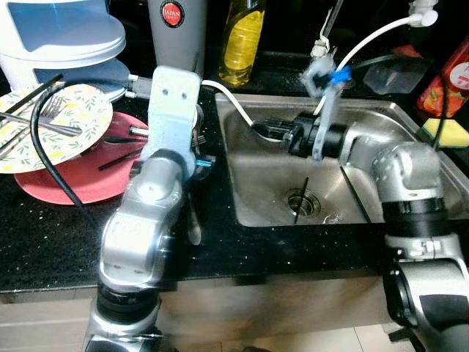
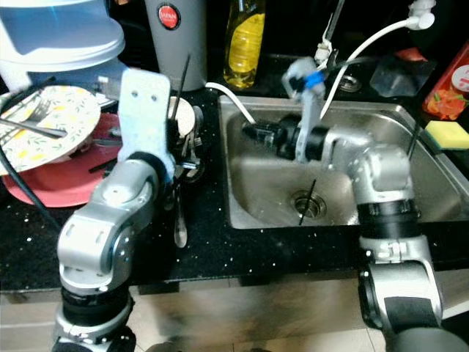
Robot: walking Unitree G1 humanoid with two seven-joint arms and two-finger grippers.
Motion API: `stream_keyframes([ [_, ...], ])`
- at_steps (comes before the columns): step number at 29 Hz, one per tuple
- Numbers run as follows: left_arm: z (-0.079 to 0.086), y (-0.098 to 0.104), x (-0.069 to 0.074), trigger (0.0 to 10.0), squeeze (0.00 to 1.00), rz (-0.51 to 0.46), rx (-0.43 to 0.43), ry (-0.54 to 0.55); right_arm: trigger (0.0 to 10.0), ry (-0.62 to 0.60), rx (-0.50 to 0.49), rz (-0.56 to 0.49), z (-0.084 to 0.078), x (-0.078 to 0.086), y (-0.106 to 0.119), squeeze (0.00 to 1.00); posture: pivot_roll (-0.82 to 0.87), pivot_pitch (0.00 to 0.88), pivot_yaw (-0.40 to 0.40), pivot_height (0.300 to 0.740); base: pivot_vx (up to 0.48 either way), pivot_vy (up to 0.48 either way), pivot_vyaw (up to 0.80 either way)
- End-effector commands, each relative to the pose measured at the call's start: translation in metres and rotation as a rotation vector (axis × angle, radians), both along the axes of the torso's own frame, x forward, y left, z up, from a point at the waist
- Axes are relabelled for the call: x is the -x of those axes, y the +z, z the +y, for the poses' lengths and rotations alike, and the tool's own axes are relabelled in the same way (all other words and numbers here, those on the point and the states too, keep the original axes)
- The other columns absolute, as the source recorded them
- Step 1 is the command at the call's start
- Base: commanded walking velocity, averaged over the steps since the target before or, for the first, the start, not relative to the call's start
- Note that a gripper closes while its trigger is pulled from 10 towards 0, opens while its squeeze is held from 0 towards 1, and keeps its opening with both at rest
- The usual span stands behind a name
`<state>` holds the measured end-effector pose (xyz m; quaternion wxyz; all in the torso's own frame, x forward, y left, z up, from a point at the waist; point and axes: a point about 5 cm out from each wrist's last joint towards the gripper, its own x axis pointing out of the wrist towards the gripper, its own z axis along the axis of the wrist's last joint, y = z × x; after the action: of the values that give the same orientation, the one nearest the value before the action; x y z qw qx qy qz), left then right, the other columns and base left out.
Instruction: Kitchen organization
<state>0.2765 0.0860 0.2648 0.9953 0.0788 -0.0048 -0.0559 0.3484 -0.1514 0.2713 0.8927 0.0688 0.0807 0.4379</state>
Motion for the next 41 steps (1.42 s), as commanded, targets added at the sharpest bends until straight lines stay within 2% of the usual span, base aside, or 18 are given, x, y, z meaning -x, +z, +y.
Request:
stream_keyframes([
  [1,-0.007,0.004,-0.005,10.0,0.0,-0.016,-0.03,-0.044,10.0,-0.035,-0.012,0.012,-0.014,-0.001,0.006,0.0,0.2,0.0,-0.069,0.74,0.0,0.0,0.0],
  [2,-0.007,0.004,-0.005,10.0,0.0,-0.016,-0.03,-0.044,10.0,-0.035,-0.012,0.012,-0.014,-0.001,0.006,0.0,0.2,0.0,-0.069,0.74,0.0,0.0,0.0],
  [4,-0.017,-0.002,-0.016,10.0,0.0,0.065,0.01,-0.15,10.0,-0.078,0.019,0.013,-0.024,-0.004,0.007,0.0,0.2,0.0,-0.067,0.74,0.0,0.0,0.0],
  [5,-0.017,-0.002,-0.016,10.0,0.0,0.065,0.01,-0.15,10.0,-0.078,0.019,0.013,-0.024,-0.004,0.007,0.0,0.2,0.0,-0.067,0.74,0.0,0.0,0.0],
  [6,-0.022,-0.007,-0.02,10.0,0.0,0.104,0.023,-0.205,10.0,-0.103,0.03,0.014,-0.028,-0.006,0.006,0.0,0.19,0.0,-0.066,0.74,0.0,0.0,0.0],
  [9,-0.036,-0.022,-0.03,10.0,0.0,0.157,-0.001,-0.332,10.0,-0.191,0.013,0.031,-0.037,-0.012,0.006,0.0,0.18,0.0,-0.061,0.74,0.0,0.0,0.0],
  [10,-0.043,-0.029,-0.03,10.0,0.0,0.21,0.038,-0.403,10.0,-0.232,0.016,0.036,-0.041,-0.014,0.005,0.0,0.17,0.0,-0.052,0.74,0.0,0.0,0.0],
  [14,-0.051,-0.035,-0.027,10.0,0.0,0.233,0.047,-0.469,10.0,-0.28,0.005,0.051,-0.049,-0.014,0.005,0.0,0.16,0.0,-0.043,0.74,0.0,0.0,0.0],
  [15,-0.056,-0.037,-0.024,10.0,1.0,0.242,0.044,-0.501,10.0,-0.309,-0.005,0.055,-0.056,-0.014,0.006,0.0,0.16,0.0,-0.043,0.74,0.0,0.0,0.0],
  [23,-0.055,-0.036,-0.027,10.0,1.0,0.209,0.075,-0.512,10.0,-0.33,-0.013,0.053,-0.06,-0.015,0.008,0.0,0.16,0.0,-0.04,0.74,0.0,0.0,0.0],
  [25,-0.05,-0.028,-0.029,10.0,0.0,0.15,0.094,-0.485,10.0,-0.324,-0.009,0.049,-0.058,-0.015,0.008,0.0,0.17,0.0,-0.043,0.74,0.0,0.0,0.0],
  [28,-0.044,-0.021,-0.03,10.0,0.0,0.086,0.096,-0.436,10.0,-0.318,-0.007,0.045,-0.057,-0.015,0.008,0.0,0.17,0.0,-0.046,0.74,0.0,0.0,0.0],
  [30,-0.028,-0.015,-0.033,10.0,0.0,0.019,-0.014,-0.288,10.0,-0.298,0.0,0.039,-0.053,-0.015,0.008,0.0,0.17,0.0,-0.053,0.74,0.0,0.0,0.0],
  [31,-0.028,-0.015,-0.033,10.0,0.0,0.019,-0.014,-0.288,10.0,-0.298,0.0,0.039,-0.053,-0.015,0.008,0.0,0.17,0.0,-0.053,0.74,0.0,0.0,0.0],
  [34,-0.008,-0.016,-0.031,10.0,0.0,0.05,-0.04,-0.122,10.0,-0.231,0.017,0.021,-0.043,-0.012,0.007,0.0,0.19,0.0,-0.063,0.74,0.0,0.0,0.0],
  [36,-0.003,-0.017,-0.028,10.0,0.0,0.076,-0.025,-0.102,10.0,-0.198,0.028,0.01,-0.038,-0.01,0.006,0.0,0.19,0.0,-0.064,0.74,0.0,0.0,0.0],
  [38,0.005,-0.02,-0.021,10.0,0.0,0.141,0.02,-0.071,10.0,-0.106,0.04,-0.013,-0.024,-0.004,0.005,0.0,0.2,0.0,-0.067,0.74,0.0,0.0,0.0],
  [41,0.009,-0.022,-0.017,10.0,0.0,0.169,0.04,-0.054,10.0,-0.052,0.043,-0.021,-0.016,0.0,0.004,0.0,0.21,0.0,-0.068,0.74,0.0,0.0,0.0],
])
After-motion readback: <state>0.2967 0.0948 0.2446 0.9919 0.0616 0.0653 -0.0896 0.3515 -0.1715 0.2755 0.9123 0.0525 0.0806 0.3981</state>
